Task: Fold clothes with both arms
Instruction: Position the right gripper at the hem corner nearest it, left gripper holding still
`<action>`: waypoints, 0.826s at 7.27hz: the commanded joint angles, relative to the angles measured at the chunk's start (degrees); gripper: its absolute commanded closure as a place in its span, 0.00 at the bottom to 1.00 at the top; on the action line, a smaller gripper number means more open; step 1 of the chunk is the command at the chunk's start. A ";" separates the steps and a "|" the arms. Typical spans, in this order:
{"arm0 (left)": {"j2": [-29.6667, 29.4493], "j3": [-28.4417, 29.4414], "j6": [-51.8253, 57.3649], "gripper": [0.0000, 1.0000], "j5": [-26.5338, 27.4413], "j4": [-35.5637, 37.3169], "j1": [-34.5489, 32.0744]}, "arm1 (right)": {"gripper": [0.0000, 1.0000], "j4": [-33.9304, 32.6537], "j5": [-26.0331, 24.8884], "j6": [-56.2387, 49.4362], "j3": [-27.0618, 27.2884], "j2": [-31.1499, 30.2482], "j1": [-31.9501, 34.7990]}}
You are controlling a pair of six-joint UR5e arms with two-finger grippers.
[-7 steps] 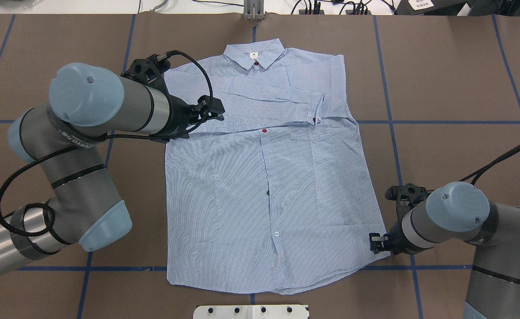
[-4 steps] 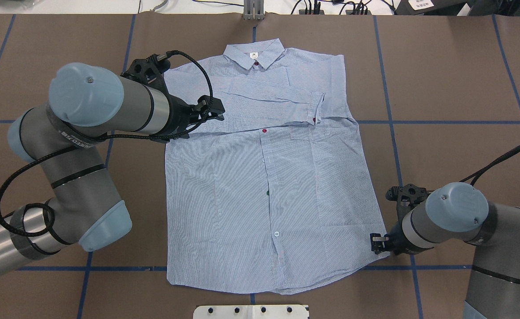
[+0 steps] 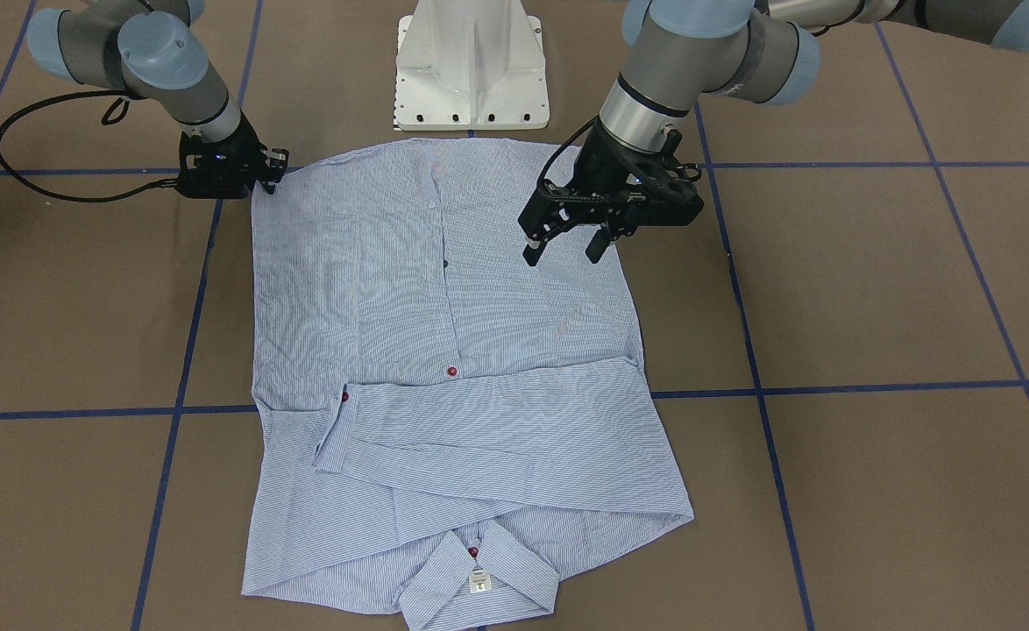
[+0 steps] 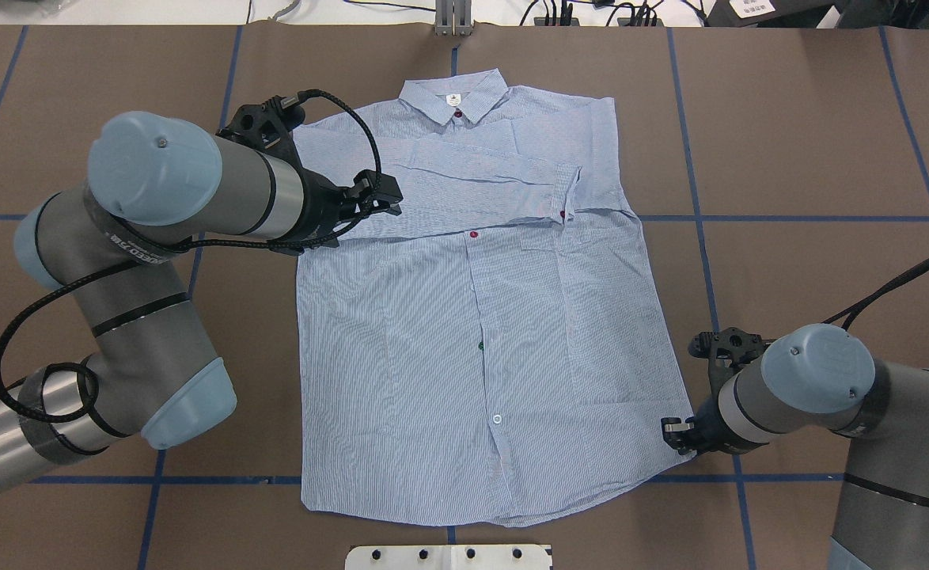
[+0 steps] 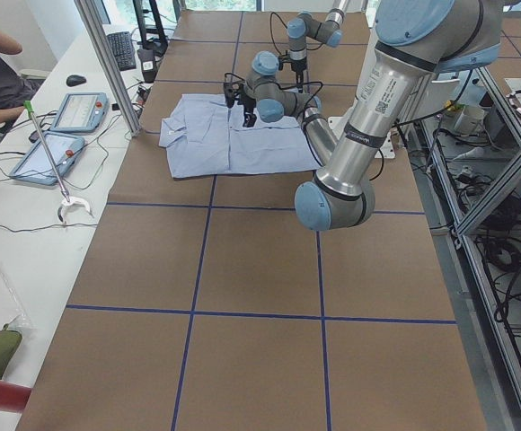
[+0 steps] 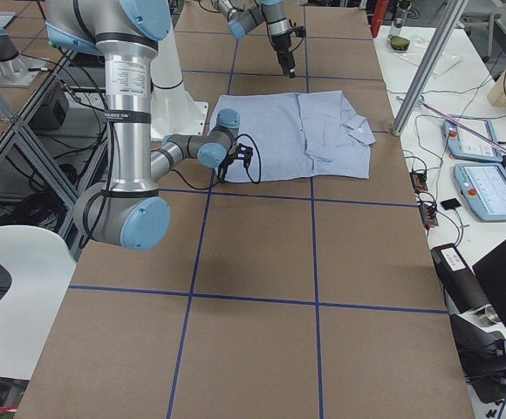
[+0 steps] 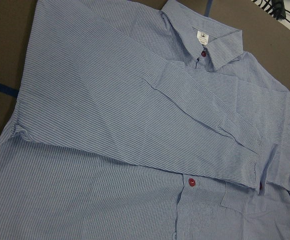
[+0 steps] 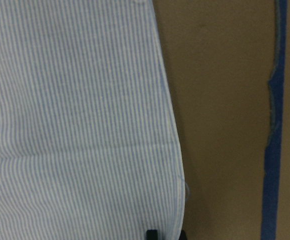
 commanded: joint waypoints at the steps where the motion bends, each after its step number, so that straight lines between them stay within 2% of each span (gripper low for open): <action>1: 0.12 0.00 0.00 0.00 0.00 0.00 0.00 | 0.94 0.00 0.05 0.00 0.39 0.59 0.07; 2: 0.21 -0.09 0.00 0.00 0.00 0.00 0.00 | 1.00 0.09 0.05 0.00 0.75 0.77 0.08; 4: 0.56 -0.61 0.00 0.00 -0.09 0.18 0.17 | 1.00 0.09 -0.56 0.00 2.23 0.77 0.16; 6: 9.30 -6.12 -0.61 0.00 0.70 0.26 5.94 | 1.00 0.44 -2.83 0.18 3.91 1.03 0.43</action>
